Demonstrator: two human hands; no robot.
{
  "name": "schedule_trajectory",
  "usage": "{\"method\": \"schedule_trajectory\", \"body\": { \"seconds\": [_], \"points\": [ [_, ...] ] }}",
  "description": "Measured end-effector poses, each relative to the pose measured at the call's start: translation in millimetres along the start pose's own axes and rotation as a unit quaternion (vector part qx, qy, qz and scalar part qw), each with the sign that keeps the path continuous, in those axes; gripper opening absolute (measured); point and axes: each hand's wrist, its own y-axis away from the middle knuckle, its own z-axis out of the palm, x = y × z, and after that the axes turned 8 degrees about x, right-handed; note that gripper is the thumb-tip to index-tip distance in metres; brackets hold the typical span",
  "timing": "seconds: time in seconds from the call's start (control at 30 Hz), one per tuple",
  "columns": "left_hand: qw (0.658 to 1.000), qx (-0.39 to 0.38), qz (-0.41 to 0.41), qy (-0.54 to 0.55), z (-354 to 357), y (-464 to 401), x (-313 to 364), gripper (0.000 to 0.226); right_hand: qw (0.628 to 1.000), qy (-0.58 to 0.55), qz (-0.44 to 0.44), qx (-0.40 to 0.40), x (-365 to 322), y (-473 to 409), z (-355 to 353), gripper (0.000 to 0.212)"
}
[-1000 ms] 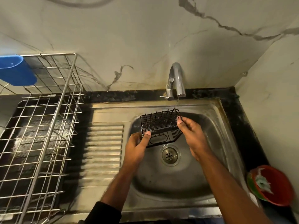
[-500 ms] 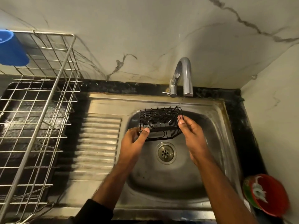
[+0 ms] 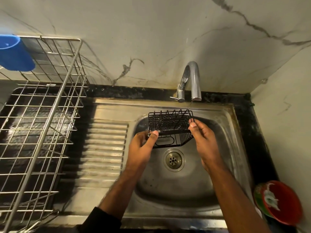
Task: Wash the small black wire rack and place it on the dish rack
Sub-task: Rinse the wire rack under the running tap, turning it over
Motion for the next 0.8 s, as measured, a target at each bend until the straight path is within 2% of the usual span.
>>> {"method": "schedule_trajectory", "body": {
  "seconds": [0.17, 0.3, 0.37, 0.5, 0.63, 0.8],
  "points": [
    [1.0, -0.001, -0.007, -0.015, 4.0, 4.8, 8.2, 0.021, 1.0, -0.002, -0.015, 0.012, -13.5, 6.1, -5.8, 0.028],
    [1.0, -0.01, -0.004, -0.017, 6.7, 6.5, 11.6, 0.02, 1.0, -0.002, -0.021, 0.02, -18.3, 9.4, -12.5, 0.034],
    [1.0, -0.017, 0.009, -0.014, 8.0, 6.4, 12.3, 0.026, 1.0, -0.003, -0.02, 0.019, -22.4, 11.8, -14.7, 0.035],
    [0.999, -0.022, 0.027, 0.001, 7.5, 7.1, 14.2, 0.038, 0.999, -0.007, -0.027, 0.019, -29.0, 15.3, -15.9, 0.023],
    [0.999, -0.025, 0.029, 0.002, 6.2, 10.5, 16.1, 0.059, 0.999, -0.009, -0.038, 0.023, -29.4, 19.4, -17.8, 0.022],
    [0.999, -0.039, 0.02, 0.001, 6.7, 14.0, 23.3, 0.05, 0.999, -0.001, -0.039, 0.016, -39.0, 25.5, -19.2, 0.016]
  ]
}}
